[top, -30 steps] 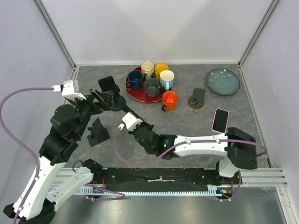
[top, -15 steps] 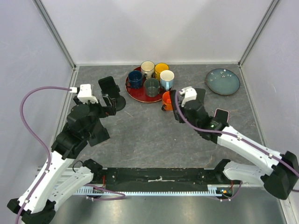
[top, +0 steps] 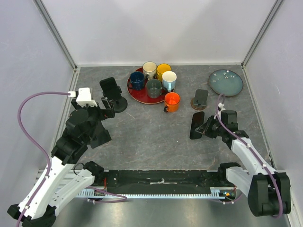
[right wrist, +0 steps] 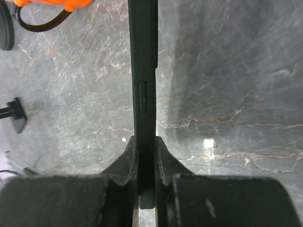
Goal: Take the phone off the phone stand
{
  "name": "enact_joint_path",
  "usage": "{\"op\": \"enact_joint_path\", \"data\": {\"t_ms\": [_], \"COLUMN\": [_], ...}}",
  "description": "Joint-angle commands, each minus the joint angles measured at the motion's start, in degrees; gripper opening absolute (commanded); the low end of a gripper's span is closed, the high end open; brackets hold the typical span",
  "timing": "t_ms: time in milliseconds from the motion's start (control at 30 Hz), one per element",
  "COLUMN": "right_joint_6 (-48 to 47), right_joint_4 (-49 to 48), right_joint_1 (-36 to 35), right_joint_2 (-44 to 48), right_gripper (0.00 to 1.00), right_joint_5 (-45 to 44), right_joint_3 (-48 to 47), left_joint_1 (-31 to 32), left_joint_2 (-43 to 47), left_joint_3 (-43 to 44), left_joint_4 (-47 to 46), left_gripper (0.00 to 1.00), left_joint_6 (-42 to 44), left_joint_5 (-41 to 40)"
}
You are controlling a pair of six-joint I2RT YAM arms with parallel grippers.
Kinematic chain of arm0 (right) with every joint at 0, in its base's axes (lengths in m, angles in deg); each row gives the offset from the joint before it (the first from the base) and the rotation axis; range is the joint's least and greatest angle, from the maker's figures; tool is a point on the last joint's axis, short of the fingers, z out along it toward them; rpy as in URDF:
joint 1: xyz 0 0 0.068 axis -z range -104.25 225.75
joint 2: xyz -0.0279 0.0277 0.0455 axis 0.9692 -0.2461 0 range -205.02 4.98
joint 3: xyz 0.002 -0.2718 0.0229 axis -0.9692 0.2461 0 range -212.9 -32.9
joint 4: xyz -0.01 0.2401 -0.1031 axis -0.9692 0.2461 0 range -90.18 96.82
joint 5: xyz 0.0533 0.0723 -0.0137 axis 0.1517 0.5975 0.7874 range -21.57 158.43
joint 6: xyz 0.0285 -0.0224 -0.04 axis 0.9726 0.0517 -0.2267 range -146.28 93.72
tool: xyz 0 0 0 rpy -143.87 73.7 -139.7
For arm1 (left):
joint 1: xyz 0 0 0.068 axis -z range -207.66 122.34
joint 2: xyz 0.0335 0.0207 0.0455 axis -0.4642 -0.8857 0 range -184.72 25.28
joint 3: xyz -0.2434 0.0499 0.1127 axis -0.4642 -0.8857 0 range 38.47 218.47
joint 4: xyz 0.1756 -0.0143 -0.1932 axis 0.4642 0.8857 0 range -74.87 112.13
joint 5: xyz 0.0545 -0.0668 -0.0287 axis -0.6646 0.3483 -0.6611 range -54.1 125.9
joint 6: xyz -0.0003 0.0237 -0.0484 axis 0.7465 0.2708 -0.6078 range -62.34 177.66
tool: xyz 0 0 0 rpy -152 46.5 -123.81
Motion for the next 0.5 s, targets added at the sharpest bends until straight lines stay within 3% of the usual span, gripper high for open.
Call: {"op": "enact_joint_path", "data": {"t_ms": [0,133,467], "right_joint_6": [7.6,10.9,6.4], "right_joint_4": [-11.9,-18.0,-18.5], "right_joint_1": [3.0,4.9,11.0], "right_joint_2": [-1.1,-2.6,-8.7], "right_gripper": [0.00,0.00,0.00], "right_joint_5": [14.4,15.3,13.8], "right_joint_3": [4.0,7.4,8.2], "left_joint_1": [-0.4,-0.4,-0.5], "left_joint_2": [-0.1,0.3,0.9], "left_joint_3": [-0.4,-0.7,-1.1], "left_joint_4": [-2.7,-2.7,-2.6], "left_gripper": [0.98,0.98,0.98], "left_joint_6": [2.6,2.7,2.7], "left_joint_5": [-1.6,-1.7,-1.9]}}
